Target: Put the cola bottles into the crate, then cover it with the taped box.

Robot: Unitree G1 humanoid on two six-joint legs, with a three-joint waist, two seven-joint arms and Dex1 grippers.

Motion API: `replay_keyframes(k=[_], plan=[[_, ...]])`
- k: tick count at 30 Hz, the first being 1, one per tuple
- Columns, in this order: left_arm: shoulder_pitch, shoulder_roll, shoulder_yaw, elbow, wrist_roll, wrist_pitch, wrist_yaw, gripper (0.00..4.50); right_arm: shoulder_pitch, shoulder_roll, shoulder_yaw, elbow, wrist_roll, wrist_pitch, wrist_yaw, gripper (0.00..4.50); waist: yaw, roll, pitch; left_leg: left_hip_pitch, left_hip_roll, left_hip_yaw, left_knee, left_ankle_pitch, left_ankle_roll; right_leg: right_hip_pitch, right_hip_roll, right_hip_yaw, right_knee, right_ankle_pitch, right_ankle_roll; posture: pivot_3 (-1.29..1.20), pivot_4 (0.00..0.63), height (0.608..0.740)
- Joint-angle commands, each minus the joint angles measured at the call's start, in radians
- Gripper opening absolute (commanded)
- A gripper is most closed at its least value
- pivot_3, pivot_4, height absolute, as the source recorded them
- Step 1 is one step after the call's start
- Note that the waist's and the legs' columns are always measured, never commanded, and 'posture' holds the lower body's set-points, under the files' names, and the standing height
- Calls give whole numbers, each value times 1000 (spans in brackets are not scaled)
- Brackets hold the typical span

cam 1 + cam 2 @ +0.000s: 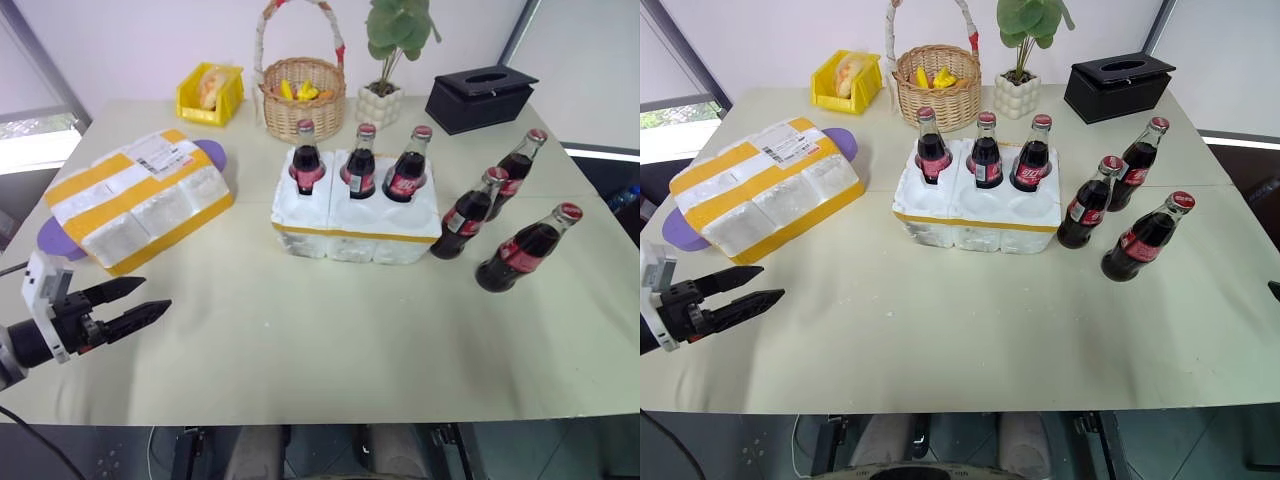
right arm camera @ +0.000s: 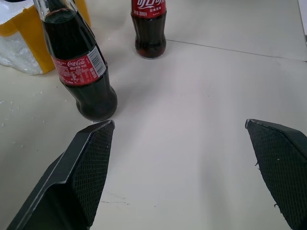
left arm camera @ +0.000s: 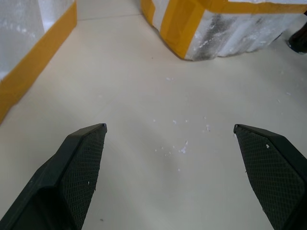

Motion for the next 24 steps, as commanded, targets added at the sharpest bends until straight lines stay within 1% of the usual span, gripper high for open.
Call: replay_keyframes(k=[1, 7, 11, 15, 18, 24], plan=[[-12, 20, 30, 4, -2, -5, 7, 4445, -4, -17, -23, -8, 10, -10, -6, 4500, 0, 0, 0, 0, 0, 0, 0, 0, 0, 0, 0, 0, 0, 0, 0, 0, 150, 740], [-38, 28, 30, 8, -19, 39, 32, 4445, -2, -15, -26, -15, 17, 8, -15, 4500, 0, 0, 0, 0, 0, 0, 0, 0, 0, 0, 0, 0, 0, 0, 0, 0, 150, 740], [-60, 30, 26, 19, -21, 54, 38, 4445, -2, -15, -27, -22, 40, 60, -9, 4500, 0, 0, 0, 0, 0, 0, 0, 0, 0, 0, 0, 0, 0, 0, -1, 0, 150, 740], [-94, 35, 10, 16, -7, 32, 35, 4445, -3, -22, -26, -32, 24, 41, -15, 4500, 0, 0, 0, 0, 0, 0, 0, 0, 0, 0, 0, 0, 0, 0, 0, 0, 150, 740], [-142, 33, 3, 20, -25, 46, 44, 4445, -10, -30, -33, -27, 23, 39, -22, 4500, 1, 0, 0, 0, 0, 0, 0, 0, 0, 0, 0, 0, 0, 0, 0, 0, 150, 740], [-240, 65, -74, 28, -34, 52, -10, 4445, 18, -19, -60, -73, 33, 62, -24, 4500, 3, 0, 0, 0, 0, 0, 0, 0, 0, 0, 0, 0, 0, 1, -2, 0, 150, 740]])
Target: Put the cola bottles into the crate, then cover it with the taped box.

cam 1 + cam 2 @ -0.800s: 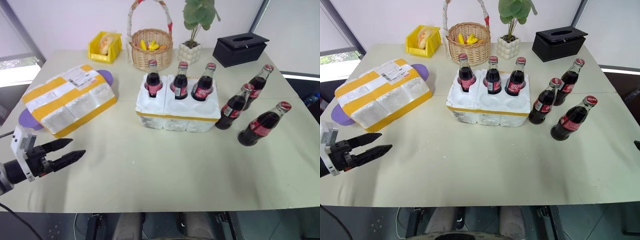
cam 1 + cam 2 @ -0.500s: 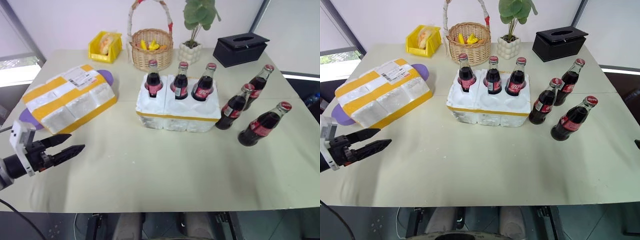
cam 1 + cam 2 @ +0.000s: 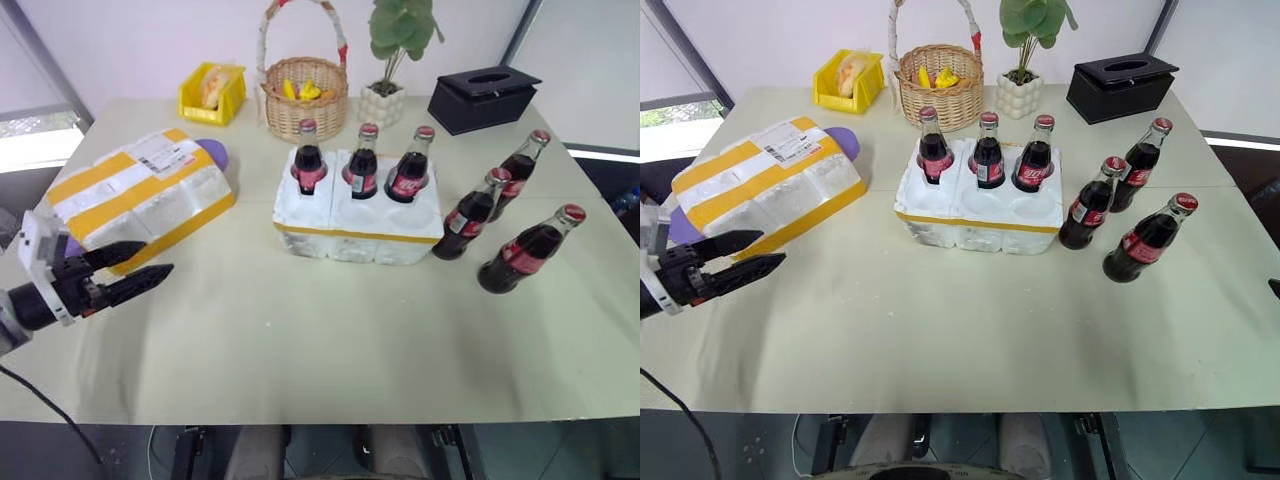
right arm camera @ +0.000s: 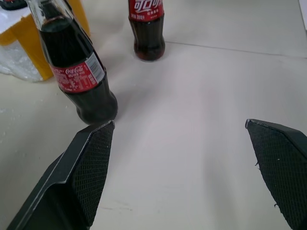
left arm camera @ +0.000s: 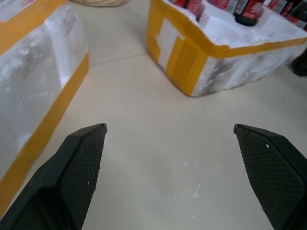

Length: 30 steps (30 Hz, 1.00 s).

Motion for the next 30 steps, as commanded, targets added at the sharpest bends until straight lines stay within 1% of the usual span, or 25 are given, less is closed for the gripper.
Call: replay_keyframes(k=[1, 5, 9, 12, 14, 17, 20, 24, 30], plan=[[-99, 46, -66, 12, -23, 4, -61, 4445, 22, 1, -58, -85, 32, 23, -5, 4500, 2, 0, 0, 0, 0, 0, 0, 0, 0, 0, 0, 0, 0, 0, 0, 0, 150, 740], [-258, 85, -191, 63, -15, 2, -162, 4445, 63, 56, -62, -223, 80, 78, -11, 4500, 2, 0, 0, 0, 0, 0, 1, 0, 0, 1, 1, 0, 1, -1, 1, 0, 150, 740], [-446, 96, -317, 148, -3, 8, -273, 4445, 56, 112, -32, -410, 161, 172, -77, 4500, -1, -1, 0, 0, 0, 0, 1, 0, 0, 1, 1, 0, 1, 0, 0, 0, 150, 740], [-554, 84, -394, 205, 22, -3, -333, 4445, 29, 156, 5, -537, 220, 230, -155, 4500, -3, -1, 0, 0, 0, 0, 0, 0, 0, 1, 1, 0, 1, 1, 0, 0, 150, 740], [-597, 74, -426, 233, 39, -15, -357, 4445, 14, 174, 23, -589, 244, 254, -198, 4500, -2, -1, 0, 0, 1, 0, 0, 0, 0, 0, 2, 0, 1, 1, -1, 0, 150, 740], [-676, 31, -480, 256, 50, -21, -389, 4445, -35, 212, 76, -682, 306, 290, -288, 4500, 2, -2, 1, 0, 1, -1, 0, 0, 0, 0, 2, 0, 2, 1, -1, 0, 150, 740], [-715, -5, -513, 261, 66, -35, -408, 4445, -71, 223, 109, -707, 330, 311, -344, 4500, 5, -2, 1, -1, 0, -1, 1, 0, 1, 1, 2, 0, 2, 1, -1, 0, 150, 740], [-730, -31, -519, 255, 62, -29, -419, 4445, -105, 225, 125, -691, 351, 321, -393, 4500, 4, -3, 1, -1, 0, -1, 1, 0, 1, 1, 2, 0, 2, 1, -1, 0, 150, 740], [-729, -47, -522, 240, 62, -23, -431, 4445, -91, 237, 146, -691, 357, 325, -419, 4500, 1, -3, 1, -1, 0, -1, 1, 0, 1, 1, 2, 0, 2, 1, -1, 0, 150, 740]])
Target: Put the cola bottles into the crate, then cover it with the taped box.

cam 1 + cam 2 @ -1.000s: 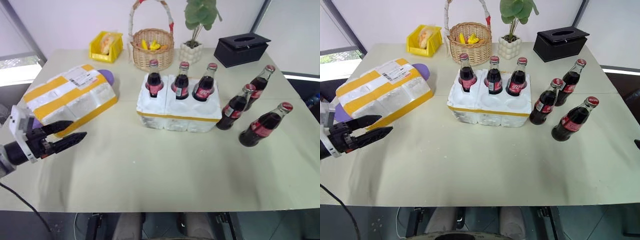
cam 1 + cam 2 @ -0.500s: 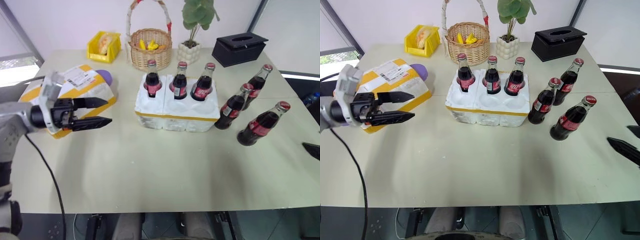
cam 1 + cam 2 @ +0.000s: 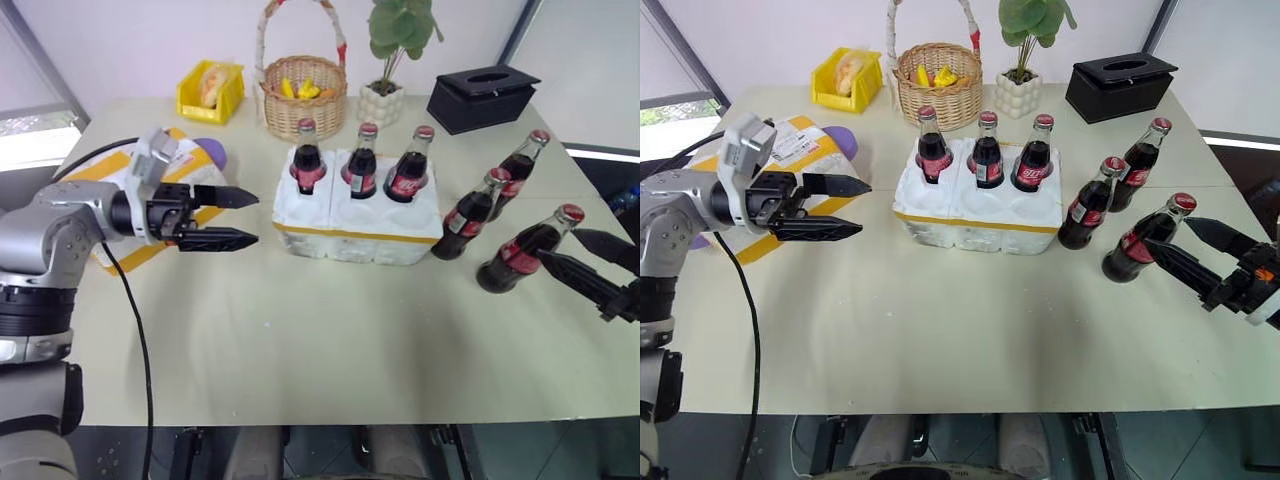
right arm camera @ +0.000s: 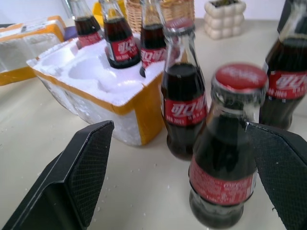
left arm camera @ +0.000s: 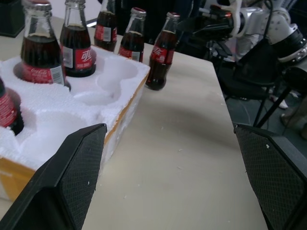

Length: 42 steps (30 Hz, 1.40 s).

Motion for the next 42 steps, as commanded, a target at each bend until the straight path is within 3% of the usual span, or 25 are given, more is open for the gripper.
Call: replay_keyframes(k=[1, 9, 21, 42], plan=[[-13, 5, 7, -30, -2, -2, -12, 4445, 20, 12, -20, -21, 23, -4, -12, 4500, 0, 0, 0, 0, 0, 0, 0, 0, 0, 0, 0, 0, 0, 0, 0, 0, 150, 740], [-6, 9, 14, -25, 8, -9, -20, 4445, 79, 62, -20, -36, 26, -29, -46, 4500, 1, 0, 0, 0, 0, 0, 0, 0, 0, 0, 0, 0, 0, 0, 0, 0, 150, 740], [-24, -6, 5, -24, 14, -1, -17, 4445, 14, 119, 84, 88, -31, -110, -89, 4500, 0, 0, 0, 1, 0, 0, 0, 0, 0, 0, 0, 0, 1, 0, 0, 0, 150, 740], [-33, -13, 4, -50, 17, 11, 1, 4445, -169, 120, 258, 360, -156, -249, -55, 4500, -2, 0, 0, 1, 0, 0, 1, 0, 0, 0, 1, 0, 3, 0, 0, 0, 150, 740]])
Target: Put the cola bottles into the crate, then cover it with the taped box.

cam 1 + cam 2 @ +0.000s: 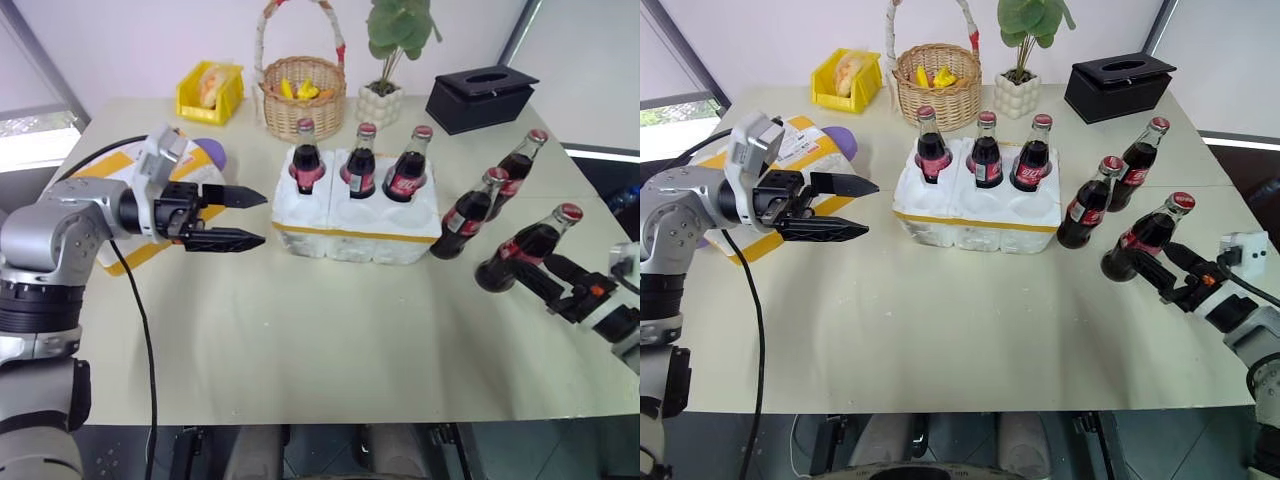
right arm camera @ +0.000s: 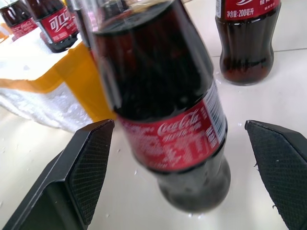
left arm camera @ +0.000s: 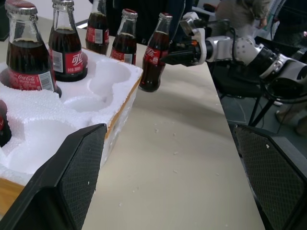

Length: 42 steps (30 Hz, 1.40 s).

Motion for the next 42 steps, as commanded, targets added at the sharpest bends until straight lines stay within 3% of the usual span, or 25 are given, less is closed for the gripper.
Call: replay_keyframes(k=[1, 10, 13, 15, 25, 32, 38, 42], plan=[[-19, 7, 10, -32, -2, -1, 8, 4445, -41, 2, 10, 32, -18, -38, 11, 4500, 0, 0, 0, 0, 0, 0, 0, 0, 0, 0, 0, 0, 0, 0, 0, 0, 150, 740], [-14, 4, 14, -41, -5, -3, 23, 4445, -135, 13, 52, 164, -82, -117, -3, 4500, 1, 0, 0, 0, 0, 0, 0, 0, 0, 0, 0, 0, 1, 0, 0, 0, 150, 740], [-11, 2, 13, -42, -5, -4, 25, 4500, -144, 20, 42, 152, -73, -108, -8, 3678, 0, 0, 0, 0, 0, 0, 0, 0, 0, 0, 0, 0, 1, 1, 2, 0, 150, 740], [-8, 2, 14, -44, -6, -3, 26, 4500, -134, 20, 35, 132, -68, -102, -9, 2797, 1, 0, 0, 0, 0, 0, 0, 0, 0, 0, 0, 0, 1, 1, 2, 0, 150, 740], [-8, -3, 12, -25, 2, -13, 29, 4500, -58, 22, -18, -44, -8, -54, -59, 2796, 0, 0, 0, 0, 0, 0, -1, 0, 0, 0, 0, 0, 1, 1, 3, 0, 150, 740], [34, 45, 69, -10, -10, 7, 42, 4500, 0, -46, -150, -267, 101, 41, -102, 2796, -2, 4, 2, 0, 0, 0, -1, 0, 0, -1, 0, 1, 1, 1, 3, 0, 150, 740], [99, 89, 128, -13, -16, 10, 64, 4500, 51, -187, -288, -487, 361, 216, -60, 2796, -1, 4, 3, 0, 0, 1, -2, 0, 0, -2, 1, 2, 2, -1, 1, 0, 150, 740], [124, 92, 151, -19, -19, 5, 83, 4500, -47, -286, -272, -523, 548, 278, -107, 2796, 0, 2, 4, 0, 1, 1, 0, 0, 0, -2, 1, 2, 2, -1, 0, 0, 150, 740]])
